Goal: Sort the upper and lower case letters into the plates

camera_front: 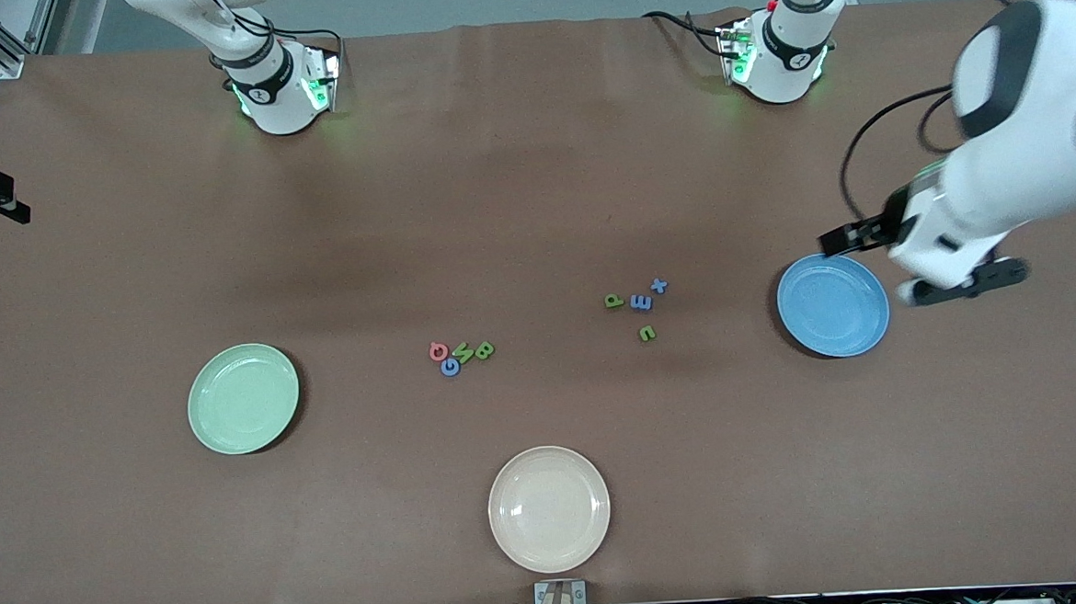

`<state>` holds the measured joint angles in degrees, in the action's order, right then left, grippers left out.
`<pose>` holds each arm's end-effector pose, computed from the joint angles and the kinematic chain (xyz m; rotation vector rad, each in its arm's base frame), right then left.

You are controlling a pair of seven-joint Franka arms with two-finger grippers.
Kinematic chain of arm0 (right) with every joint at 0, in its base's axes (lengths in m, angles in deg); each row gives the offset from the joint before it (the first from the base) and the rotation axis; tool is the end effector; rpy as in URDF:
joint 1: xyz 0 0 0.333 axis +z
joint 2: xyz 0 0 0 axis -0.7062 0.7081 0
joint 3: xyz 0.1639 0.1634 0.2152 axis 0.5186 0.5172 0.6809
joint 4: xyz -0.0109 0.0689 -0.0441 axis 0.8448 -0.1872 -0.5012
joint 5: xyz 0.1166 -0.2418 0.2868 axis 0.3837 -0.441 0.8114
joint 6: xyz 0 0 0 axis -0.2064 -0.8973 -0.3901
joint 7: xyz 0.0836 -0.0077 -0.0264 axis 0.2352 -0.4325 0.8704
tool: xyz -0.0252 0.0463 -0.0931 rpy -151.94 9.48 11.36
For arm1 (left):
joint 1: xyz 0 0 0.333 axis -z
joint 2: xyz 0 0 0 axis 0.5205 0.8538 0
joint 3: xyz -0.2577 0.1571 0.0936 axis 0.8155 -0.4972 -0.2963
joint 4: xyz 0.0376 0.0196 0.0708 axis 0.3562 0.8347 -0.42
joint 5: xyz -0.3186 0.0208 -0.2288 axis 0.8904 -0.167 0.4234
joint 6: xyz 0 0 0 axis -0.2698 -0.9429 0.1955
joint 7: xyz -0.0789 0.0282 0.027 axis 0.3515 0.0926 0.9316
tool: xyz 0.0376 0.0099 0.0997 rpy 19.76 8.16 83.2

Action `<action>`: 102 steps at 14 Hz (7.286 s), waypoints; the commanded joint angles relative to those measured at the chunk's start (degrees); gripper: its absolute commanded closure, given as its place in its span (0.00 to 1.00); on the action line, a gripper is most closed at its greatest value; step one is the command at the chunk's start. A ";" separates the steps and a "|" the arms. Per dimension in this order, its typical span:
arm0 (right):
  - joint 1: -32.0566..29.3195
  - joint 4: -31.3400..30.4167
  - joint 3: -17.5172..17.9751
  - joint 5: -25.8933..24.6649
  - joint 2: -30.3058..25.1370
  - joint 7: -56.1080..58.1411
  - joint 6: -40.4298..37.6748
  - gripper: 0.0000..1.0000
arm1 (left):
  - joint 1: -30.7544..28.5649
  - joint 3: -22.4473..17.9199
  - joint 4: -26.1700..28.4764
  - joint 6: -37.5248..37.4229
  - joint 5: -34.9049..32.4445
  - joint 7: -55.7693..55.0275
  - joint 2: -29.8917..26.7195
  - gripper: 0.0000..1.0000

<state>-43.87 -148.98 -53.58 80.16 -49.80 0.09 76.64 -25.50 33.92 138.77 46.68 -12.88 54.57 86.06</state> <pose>0.5254 -0.0868 0.6392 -3.0972 -0.2401 0.0440 0.5914 -0.1414 0.4786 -3.0980 -0.3407 0.3506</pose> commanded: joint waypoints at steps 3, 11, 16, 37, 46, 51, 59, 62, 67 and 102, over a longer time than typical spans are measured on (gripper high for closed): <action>0.17 -2.89 0.11 -0.37 -2.56 -0.81 1.11 0.00 | 6.33 -0.18 0.21 6.05 -0.53 -14.78 8.31 0.00; 1.84 -2.89 0.81 2.01 -2.82 -10.84 0.75 0.00 | 15.21 -0.18 10.23 33.91 -3.16 -32.64 14.91 0.00; 2.37 -2.89 6.24 0.44 -2.82 -17.07 1.19 0.00 | 16.80 -0.09 9.79 40.86 -6.15 -33.72 19.31 0.00; 0.26 -0.35 5.91 1.04 -1.95 -10.84 -2.32 0.00 | 18.83 -0.09 9.17 46.32 -6.24 -33.54 26.08 0.49; -2.11 3.00 5.91 0.69 14.54 -10.05 4.42 0.00 | 18.83 -0.18 9.35 46.32 -6.33 -33.45 26.00 0.88; -3.60 1.33 6.08 7.61 15.64 -19.24 6.37 0.00 | 16.90 -0.18 13.02 43.69 -7.38 -29.96 20.57 0.99; 11.41 -2.35 6.35 7.99 19.23 -64.21 19.26 0.00 | 3.65 -0.09 30.24 43.33 -7.47 -1.42 5.01 0.99; 16.68 -2.98 6.43 7.99 23.45 -75.67 26.04 0.00 | -3.57 -0.09 34.38 43.33 -7.82 12.39 2.89 0.99; 19.51 -2.63 6.35 7.81 30.39 -76.58 34.93 0.00 | -9.82 -0.01 37.99 44.65 -18.98 15.41 3.50 0.99; 37.88 1.68 6.26 5.52 48.59 -100.31 52.08 0.07 | -0.26 17.66 26.85 43.15 -19.07 10.67 11.66 0.01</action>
<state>-6.33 -150.74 -47.07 85.69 -3.69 -100.36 129.35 -27.07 51.67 169.49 90.53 -31.28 65.09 93.77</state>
